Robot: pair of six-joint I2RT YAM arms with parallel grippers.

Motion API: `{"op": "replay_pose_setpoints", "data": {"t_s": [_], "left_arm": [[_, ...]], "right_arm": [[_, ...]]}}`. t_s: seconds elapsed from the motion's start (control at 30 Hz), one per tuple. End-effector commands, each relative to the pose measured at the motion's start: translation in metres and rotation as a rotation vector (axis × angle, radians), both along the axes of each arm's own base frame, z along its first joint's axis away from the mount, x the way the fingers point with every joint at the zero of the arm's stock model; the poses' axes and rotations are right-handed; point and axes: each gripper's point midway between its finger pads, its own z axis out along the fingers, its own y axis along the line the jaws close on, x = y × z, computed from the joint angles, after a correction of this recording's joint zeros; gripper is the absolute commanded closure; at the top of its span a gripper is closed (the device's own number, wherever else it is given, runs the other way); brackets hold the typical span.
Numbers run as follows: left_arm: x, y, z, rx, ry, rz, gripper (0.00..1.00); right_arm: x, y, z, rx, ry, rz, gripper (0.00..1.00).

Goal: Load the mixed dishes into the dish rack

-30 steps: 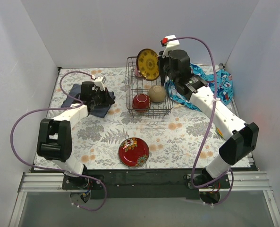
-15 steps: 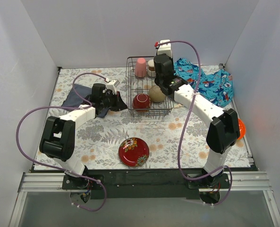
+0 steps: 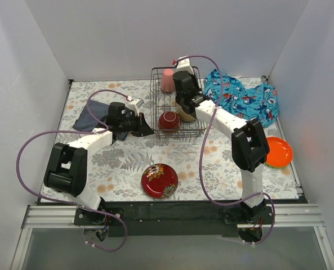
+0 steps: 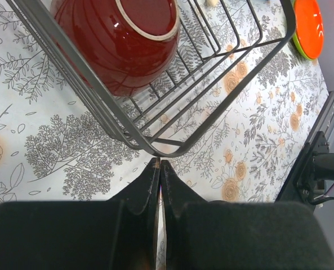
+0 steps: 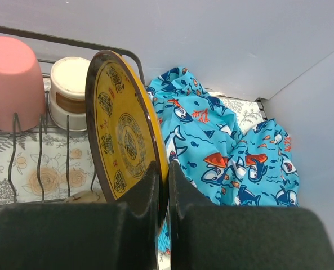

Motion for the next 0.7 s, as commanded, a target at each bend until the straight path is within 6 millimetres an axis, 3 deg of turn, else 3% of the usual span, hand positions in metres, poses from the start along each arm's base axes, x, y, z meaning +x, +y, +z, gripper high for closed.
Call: {"op": "replay_pose_setpoints", "data": {"t_s": [0.0, 0.67], "left_arm": [[-0.010, -0.003, 0.025, -0.028, -0.077, -0.035, 1.00], [-0.015, 0.000, 0.020, -0.023, -0.074, -0.034, 1.00]], "right_arm": [[0.011, 0.002, 0.051, 0.062, -0.157, -0.063, 0.99], [0.024, 0.026, 0.017, 0.033, -0.138, -0.090, 0.99]]}}
